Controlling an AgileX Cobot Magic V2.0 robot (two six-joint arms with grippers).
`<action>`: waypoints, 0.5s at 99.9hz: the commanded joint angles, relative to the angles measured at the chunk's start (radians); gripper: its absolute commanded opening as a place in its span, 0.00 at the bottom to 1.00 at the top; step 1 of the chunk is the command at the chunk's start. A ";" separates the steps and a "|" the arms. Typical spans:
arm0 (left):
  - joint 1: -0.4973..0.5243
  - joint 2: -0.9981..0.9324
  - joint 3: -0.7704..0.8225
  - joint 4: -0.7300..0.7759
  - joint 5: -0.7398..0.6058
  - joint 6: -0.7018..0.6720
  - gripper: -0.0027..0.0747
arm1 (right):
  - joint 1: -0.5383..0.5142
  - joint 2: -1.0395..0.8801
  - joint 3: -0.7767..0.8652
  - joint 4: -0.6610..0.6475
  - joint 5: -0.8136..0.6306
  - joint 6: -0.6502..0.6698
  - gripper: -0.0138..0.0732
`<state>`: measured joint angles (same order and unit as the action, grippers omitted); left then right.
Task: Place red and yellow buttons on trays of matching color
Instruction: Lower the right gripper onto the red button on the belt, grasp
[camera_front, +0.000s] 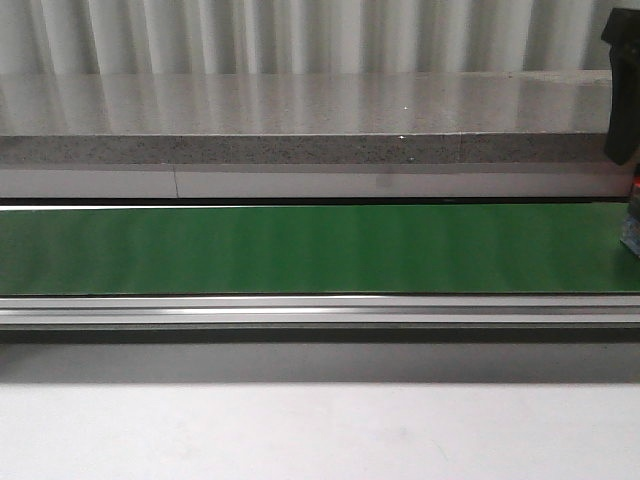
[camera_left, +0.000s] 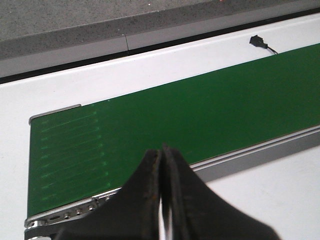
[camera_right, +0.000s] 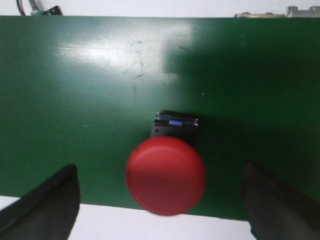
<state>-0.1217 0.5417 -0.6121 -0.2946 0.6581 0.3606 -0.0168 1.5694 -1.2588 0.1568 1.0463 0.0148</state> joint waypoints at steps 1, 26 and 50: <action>-0.008 0.003 -0.025 -0.023 -0.067 -0.002 0.01 | -0.022 0.004 -0.032 -0.005 -0.032 -0.015 0.82; -0.008 0.003 -0.025 -0.023 -0.067 -0.002 0.01 | -0.052 0.044 -0.032 -0.005 -0.036 -0.015 0.28; -0.008 0.003 -0.025 -0.023 -0.067 -0.002 0.01 | -0.066 0.022 -0.103 -0.043 0.003 -0.015 0.20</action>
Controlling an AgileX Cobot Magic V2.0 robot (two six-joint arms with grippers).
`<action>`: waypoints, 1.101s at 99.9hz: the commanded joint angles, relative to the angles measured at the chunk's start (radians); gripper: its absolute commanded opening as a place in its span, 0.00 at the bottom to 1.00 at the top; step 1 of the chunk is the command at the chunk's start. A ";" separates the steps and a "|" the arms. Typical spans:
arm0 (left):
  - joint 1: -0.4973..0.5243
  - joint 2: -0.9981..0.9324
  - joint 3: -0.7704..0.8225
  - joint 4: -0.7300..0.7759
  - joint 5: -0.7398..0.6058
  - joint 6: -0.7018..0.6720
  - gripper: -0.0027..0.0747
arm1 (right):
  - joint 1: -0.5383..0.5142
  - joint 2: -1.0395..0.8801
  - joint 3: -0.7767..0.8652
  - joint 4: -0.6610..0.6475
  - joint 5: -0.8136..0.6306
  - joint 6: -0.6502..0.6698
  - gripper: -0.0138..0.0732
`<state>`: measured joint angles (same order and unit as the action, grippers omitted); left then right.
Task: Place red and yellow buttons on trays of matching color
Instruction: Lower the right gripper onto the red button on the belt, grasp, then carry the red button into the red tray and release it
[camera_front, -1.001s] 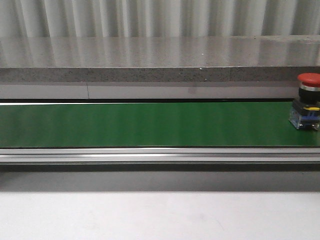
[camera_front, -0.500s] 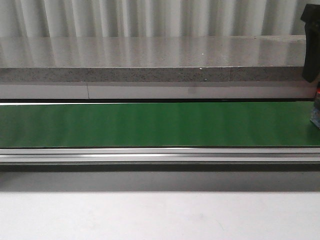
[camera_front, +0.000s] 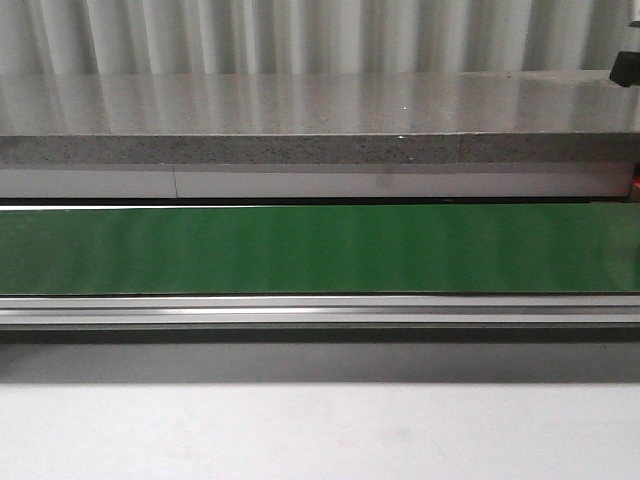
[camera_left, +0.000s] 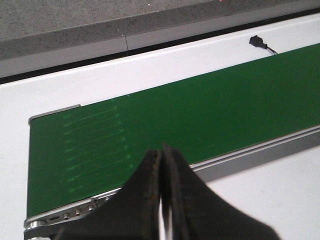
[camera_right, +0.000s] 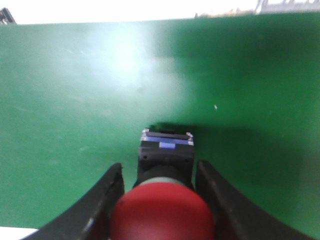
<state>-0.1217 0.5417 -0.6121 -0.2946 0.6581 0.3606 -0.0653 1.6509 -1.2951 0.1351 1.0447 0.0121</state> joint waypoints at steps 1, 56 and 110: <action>-0.008 0.003 -0.025 -0.023 -0.067 -0.002 0.01 | -0.022 -0.061 -0.071 -0.023 0.007 -0.012 0.20; -0.008 0.003 -0.025 -0.023 -0.067 -0.002 0.01 | -0.336 -0.021 -0.223 -0.055 0.031 0.006 0.20; -0.008 0.003 -0.025 -0.023 -0.067 -0.002 0.01 | -0.519 0.105 -0.223 -0.055 -0.114 0.086 0.20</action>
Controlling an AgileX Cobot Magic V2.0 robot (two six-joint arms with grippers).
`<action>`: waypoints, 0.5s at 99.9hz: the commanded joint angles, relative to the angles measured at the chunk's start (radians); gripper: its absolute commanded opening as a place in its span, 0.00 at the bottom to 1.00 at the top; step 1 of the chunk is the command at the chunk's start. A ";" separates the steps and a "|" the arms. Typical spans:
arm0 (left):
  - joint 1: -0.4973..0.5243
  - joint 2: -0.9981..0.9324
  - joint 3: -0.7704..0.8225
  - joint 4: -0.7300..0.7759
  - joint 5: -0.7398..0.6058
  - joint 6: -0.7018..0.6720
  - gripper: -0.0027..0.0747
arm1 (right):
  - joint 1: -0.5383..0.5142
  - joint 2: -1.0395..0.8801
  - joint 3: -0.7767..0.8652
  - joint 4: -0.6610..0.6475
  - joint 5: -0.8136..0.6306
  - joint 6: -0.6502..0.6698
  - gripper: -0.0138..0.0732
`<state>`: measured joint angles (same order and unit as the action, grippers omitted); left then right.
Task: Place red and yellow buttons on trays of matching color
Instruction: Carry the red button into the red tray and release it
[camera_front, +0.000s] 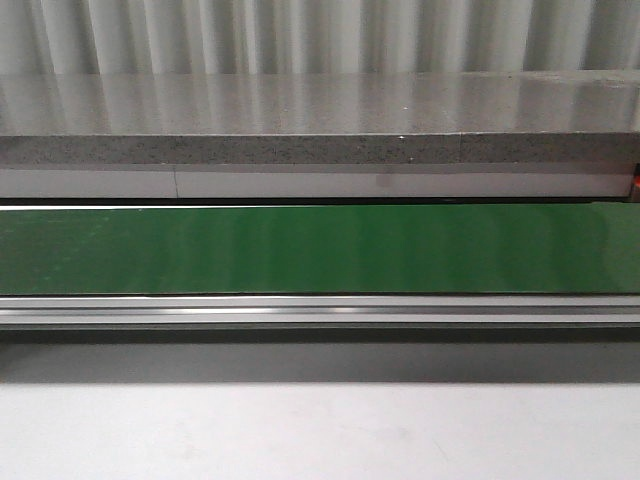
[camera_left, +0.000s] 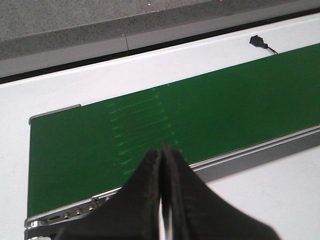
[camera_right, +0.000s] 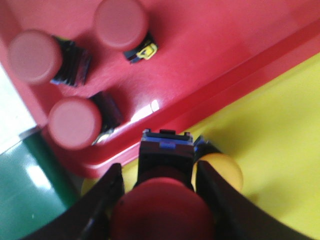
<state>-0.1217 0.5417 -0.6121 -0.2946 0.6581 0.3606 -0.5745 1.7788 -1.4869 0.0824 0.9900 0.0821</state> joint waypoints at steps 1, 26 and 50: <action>-0.008 0.003 -0.025 -0.023 -0.067 -0.002 0.01 | -0.010 -0.021 -0.032 -0.002 -0.063 0.016 0.20; -0.008 0.003 -0.025 -0.023 -0.067 -0.002 0.01 | -0.010 0.044 -0.033 0.053 -0.136 0.028 0.20; -0.008 0.003 -0.025 -0.023 -0.067 -0.002 0.01 | -0.010 0.092 -0.033 0.104 -0.226 0.028 0.20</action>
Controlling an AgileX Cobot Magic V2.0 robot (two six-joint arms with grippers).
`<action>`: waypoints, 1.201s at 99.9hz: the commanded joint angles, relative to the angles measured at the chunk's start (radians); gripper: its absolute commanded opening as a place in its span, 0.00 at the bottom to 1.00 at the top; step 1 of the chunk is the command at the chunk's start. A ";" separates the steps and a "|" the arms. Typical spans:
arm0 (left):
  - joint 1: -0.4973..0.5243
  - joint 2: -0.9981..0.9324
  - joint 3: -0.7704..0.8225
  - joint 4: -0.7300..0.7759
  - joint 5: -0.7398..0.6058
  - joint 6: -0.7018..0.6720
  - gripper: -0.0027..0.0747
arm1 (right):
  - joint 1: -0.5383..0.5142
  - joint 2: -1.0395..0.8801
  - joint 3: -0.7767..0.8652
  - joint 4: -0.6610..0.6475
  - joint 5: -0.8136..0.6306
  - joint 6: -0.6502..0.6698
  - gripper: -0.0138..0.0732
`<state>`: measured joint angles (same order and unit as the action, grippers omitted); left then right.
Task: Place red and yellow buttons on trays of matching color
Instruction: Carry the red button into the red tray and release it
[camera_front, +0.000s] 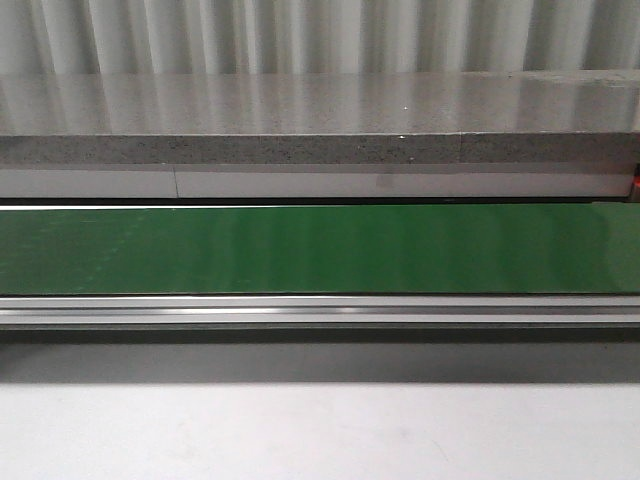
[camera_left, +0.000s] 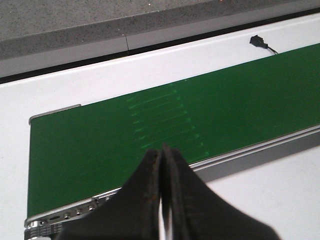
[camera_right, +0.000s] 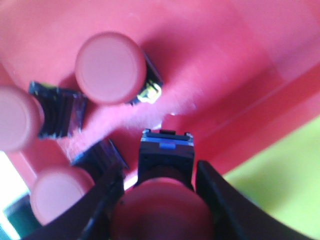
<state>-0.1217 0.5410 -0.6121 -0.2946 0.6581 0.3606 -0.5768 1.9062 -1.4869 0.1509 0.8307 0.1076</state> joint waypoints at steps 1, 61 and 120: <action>-0.008 0.004 -0.025 -0.023 -0.067 -0.002 0.01 | -0.007 -0.031 -0.033 0.038 -0.068 0.003 0.20; -0.008 0.004 -0.025 -0.023 -0.067 -0.002 0.01 | -0.007 0.033 -0.041 0.066 -0.109 0.003 0.76; -0.008 0.004 -0.025 -0.023 -0.067 -0.002 0.01 | 0.103 -0.281 -0.026 0.000 -0.105 -0.089 0.15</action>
<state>-0.1217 0.5410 -0.6121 -0.2946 0.6581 0.3606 -0.5092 1.7230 -1.4962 0.1524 0.7488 0.0473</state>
